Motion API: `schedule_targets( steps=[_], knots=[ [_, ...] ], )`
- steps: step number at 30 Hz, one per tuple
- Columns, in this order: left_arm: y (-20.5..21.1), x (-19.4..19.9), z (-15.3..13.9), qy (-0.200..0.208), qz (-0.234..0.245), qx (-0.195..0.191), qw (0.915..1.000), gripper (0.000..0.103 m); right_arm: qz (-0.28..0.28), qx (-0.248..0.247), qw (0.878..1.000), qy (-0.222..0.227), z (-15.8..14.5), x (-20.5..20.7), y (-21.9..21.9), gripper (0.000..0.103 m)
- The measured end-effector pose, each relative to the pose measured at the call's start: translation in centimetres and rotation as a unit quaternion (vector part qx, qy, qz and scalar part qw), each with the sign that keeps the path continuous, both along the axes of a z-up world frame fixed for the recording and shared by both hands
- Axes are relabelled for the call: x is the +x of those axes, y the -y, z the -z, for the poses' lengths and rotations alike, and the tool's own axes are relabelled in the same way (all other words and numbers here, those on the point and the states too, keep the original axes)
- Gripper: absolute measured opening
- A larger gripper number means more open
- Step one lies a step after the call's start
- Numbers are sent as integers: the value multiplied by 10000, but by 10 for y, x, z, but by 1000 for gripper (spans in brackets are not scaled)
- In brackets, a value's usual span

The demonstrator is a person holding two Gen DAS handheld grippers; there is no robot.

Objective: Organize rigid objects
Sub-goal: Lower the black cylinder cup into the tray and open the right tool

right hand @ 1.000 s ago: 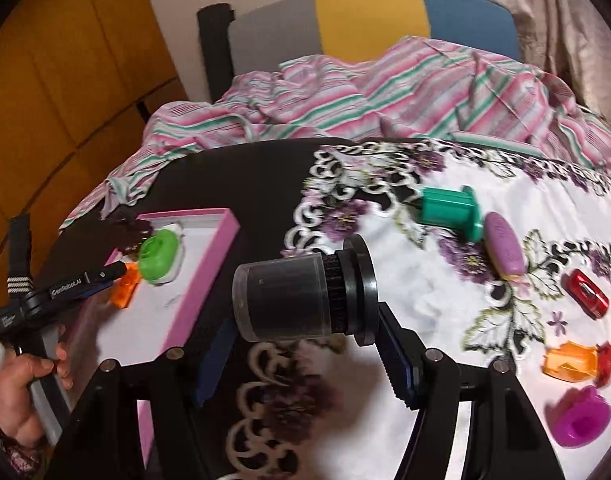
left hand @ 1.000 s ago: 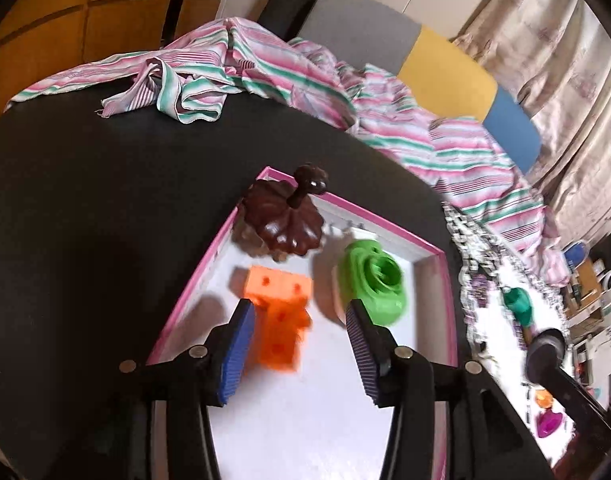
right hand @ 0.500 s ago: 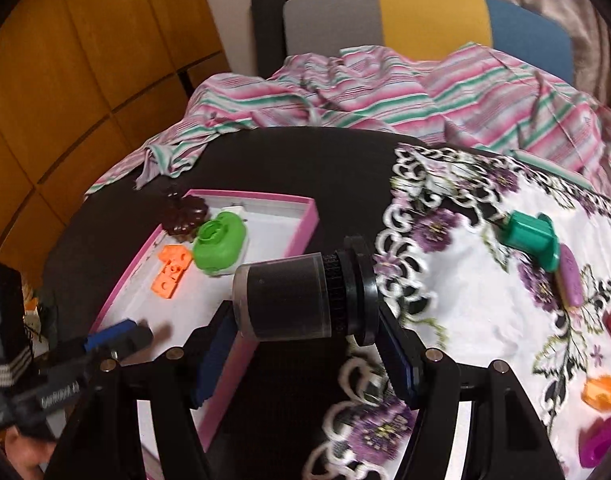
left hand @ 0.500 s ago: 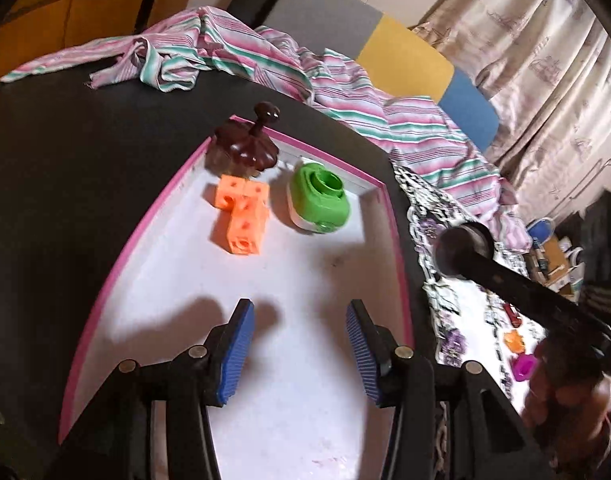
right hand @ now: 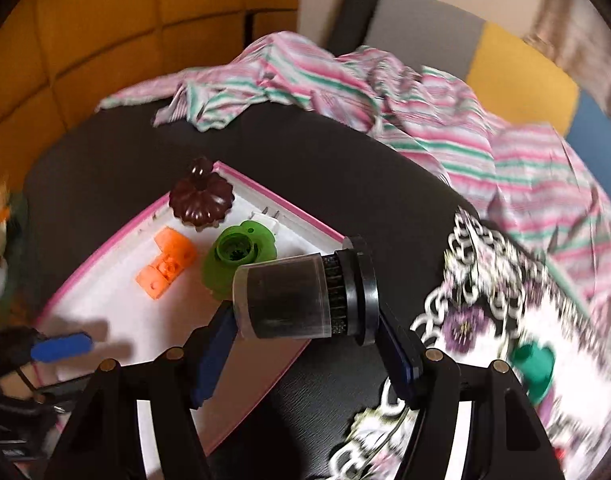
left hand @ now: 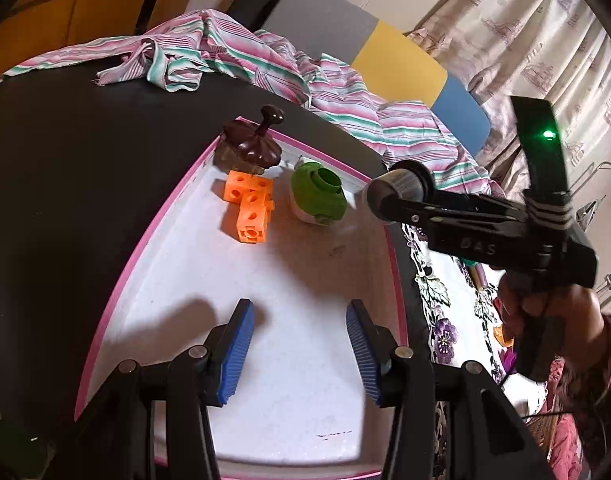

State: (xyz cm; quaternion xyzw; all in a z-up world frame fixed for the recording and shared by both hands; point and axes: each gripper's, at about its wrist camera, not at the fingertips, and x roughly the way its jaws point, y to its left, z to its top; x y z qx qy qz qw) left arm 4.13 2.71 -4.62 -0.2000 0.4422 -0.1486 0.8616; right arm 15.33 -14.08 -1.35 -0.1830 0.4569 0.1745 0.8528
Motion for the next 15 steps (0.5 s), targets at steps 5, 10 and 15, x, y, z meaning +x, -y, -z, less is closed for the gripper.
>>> schedule_targets(
  steps=[5,10,15],
  knots=[
    [-6,-2,2,-78,-42,-115,9999,48,-517,-730,9960,-32,12,5,-18,68],
    [-8,-4,-2,-17,-23,-148,9999,48,-642,-824,9945,-78,17,14,-23,68],
    [-8,-6,-2,-10,-10,-160,9999,48,-592,-465,9966,-324,16,24,-21,70]
  ],
)
